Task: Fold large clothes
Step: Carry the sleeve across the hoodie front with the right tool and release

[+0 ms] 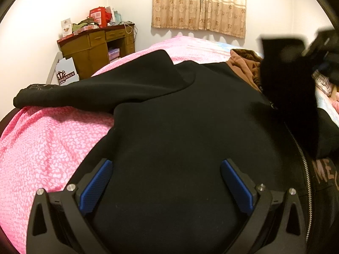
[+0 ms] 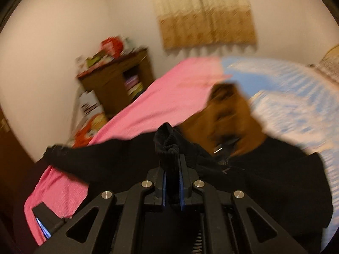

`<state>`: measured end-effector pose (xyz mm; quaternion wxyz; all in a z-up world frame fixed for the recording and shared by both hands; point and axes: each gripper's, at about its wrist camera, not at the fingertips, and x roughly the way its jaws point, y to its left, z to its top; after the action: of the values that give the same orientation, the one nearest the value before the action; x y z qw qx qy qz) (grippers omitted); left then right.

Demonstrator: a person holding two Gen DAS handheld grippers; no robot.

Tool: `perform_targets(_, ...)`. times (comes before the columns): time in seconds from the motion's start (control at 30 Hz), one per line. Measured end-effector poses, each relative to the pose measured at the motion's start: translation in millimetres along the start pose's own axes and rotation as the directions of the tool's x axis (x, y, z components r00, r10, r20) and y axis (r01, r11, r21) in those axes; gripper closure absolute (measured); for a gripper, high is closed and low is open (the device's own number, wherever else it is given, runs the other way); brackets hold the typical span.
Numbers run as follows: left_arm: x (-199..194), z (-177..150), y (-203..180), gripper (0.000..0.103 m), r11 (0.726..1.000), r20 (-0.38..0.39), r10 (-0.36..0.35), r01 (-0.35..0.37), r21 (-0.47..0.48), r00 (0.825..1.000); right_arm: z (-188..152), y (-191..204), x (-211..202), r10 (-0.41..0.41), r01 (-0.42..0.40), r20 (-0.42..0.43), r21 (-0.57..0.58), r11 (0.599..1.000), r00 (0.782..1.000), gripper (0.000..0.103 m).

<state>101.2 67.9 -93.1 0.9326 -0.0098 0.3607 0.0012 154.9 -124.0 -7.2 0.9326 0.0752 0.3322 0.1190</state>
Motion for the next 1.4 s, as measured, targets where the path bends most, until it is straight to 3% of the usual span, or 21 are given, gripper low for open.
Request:
perform_targets(0.1, 0, 0, 0, 0.000, 1.000, 0.004, -0.005, 0.005, -0.002, 1.000, -18, -1, 29, 0.122, -0.119, -0.062, 0.044, 0.992, 0.991, 0.094)
perform_targets(0.23, 1, -1, 0, 0.000, 1.000, 0.007, -0.009, 0.009, -0.003, 1.000, -26, -2, 61, 0.195, -0.172, -0.213, 0.124, 0.977, 0.957, 0.092)
perform_targets(0.33, 1, -1, 0, 0.000, 1.000, 0.007, -0.009, 0.009, -0.004, 1.000, -32, 2, 48, 0.214, -0.190, -0.192, 0.137, 0.972, 0.958, 0.091)
perform_targets(0.5, 1, -1, -1, 0.000, 1.000, 0.008, -0.009, 0.009, -0.004, 1.000, -26, -23, -5, 0.374, -0.354, -0.036, 0.248, 0.902, 0.927, 0.084)
perform_targets(0.57, 1, -1, -1, 0.000, 1.000, 0.008, -0.005, 0.005, -0.002, 1.000, -25, -33, -20, 0.427, -0.415, 0.021, 0.284, 0.864, 0.904, 0.062)
perform_targets(0.6, 1, -1, 0, 0.000, 1.000, 0.007, -0.005, 0.005, -0.001, 1.000, -25, -38, -26, 0.446, -0.442, 0.063, 0.311, 0.841, 0.893, 0.028)
perform_targets(0.63, 1, -1, 0, 0.000, 1.000, 0.008, -0.004, 0.004, -0.001, 1.000, -22, -38, -31, 0.450, -0.458, 0.104, 0.326, 0.827, 0.887, 0.006)
perform_targets(0.7, 1, -1, 0, 0.000, 1.000, 0.006, -0.003, 0.003, -0.001, 1.000, -24, -37, -34, 0.495, -0.527, 0.183, 0.339, 0.779, 0.850, 0.005)
perform_targets(0.73, 1, -1, 0, 0.000, 1.000, 0.006, -0.003, 0.003, -0.001, 1.000, -21, -35, -33, 0.511, -0.539, 0.175, 0.348, 0.767, 0.841, 0.005)
perform_targets(0.8, 1, 0, 1, 0.000, 1.000, 0.004, -0.004, 0.004, -0.001, 1.000, -17, -35, -41, 0.472, -0.511, 0.196, 0.331, 0.793, 0.859, 0.005)
perform_targets(0.87, 2, 0, 0, 0.000, 1.000, 0.004, -0.003, 0.003, 0.000, 1.000, -12, -35, -57, 0.344, -0.399, 0.227, 0.272, 0.876, 0.911, 0.006)
perform_targets(0.9, 1, 0, 1, 0.000, 1.000, 0.004, -0.004, 0.004, -0.001, 1.000, -9, -37, -63, 0.276, -0.327, 0.218, 0.250, 0.911, 0.936, 0.019)
perform_targets(0.93, 2, 0, 1, 0.000, 1.000, 0.005, -0.003, 0.003, -0.001, 1.000, -7, -40, -67, 0.200, -0.242, 0.196, 0.224, 0.944, 0.960, 0.049)
perform_targets(1.0, 2, 0, 1, 0.000, 1.000, 0.005, -0.003, 0.003, -0.001, 1.000, -10, -55, -70, 0.026, -0.052, 0.137, 0.195, 0.979, 0.990, 0.071)
perform_targets(1.1, 1, 0, 1, 0.000, 1.000, 0.004, -0.003, 0.003, 0.000, 1.000, -25, -85, -66, -0.116, 0.099, 0.086, 0.180, 0.979, 0.989, 0.072)
perform_targets(1.2, 1, -1, 1, 0.000, 1.000, 0.002, -0.003, 0.003, 0.000, 1.000, -53, -124, -53, -0.265, 0.270, -0.051, 0.152, 0.951, 0.963, 0.072)
perform_targets(1.27, 2, -1, 1, 0.000, 1.000, 0.001, -0.001, 0.001, 0.001, 1.000, -74, -151, -57, -0.292, 0.308, -0.112, 0.183, 0.933, 0.950, 0.082)
perform_targets(1.3, 2, -1, 0, 0.000, 1.000, 0.000, 0.000, 0.000, 0.002, 1.000, -83, -164, -63, -0.292, 0.312, -0.120, 0.205, 0.928, 0.949, 0.097)
perform_targets(1.4, 2, -2, 0, 0.000, 1.000, 0.001, 0.003, -0.003, 0.004, 1.000, -98, -187, -89, -0.222, 0.239, -0.091, 0.276, 0.931, 0.971, 0.102)
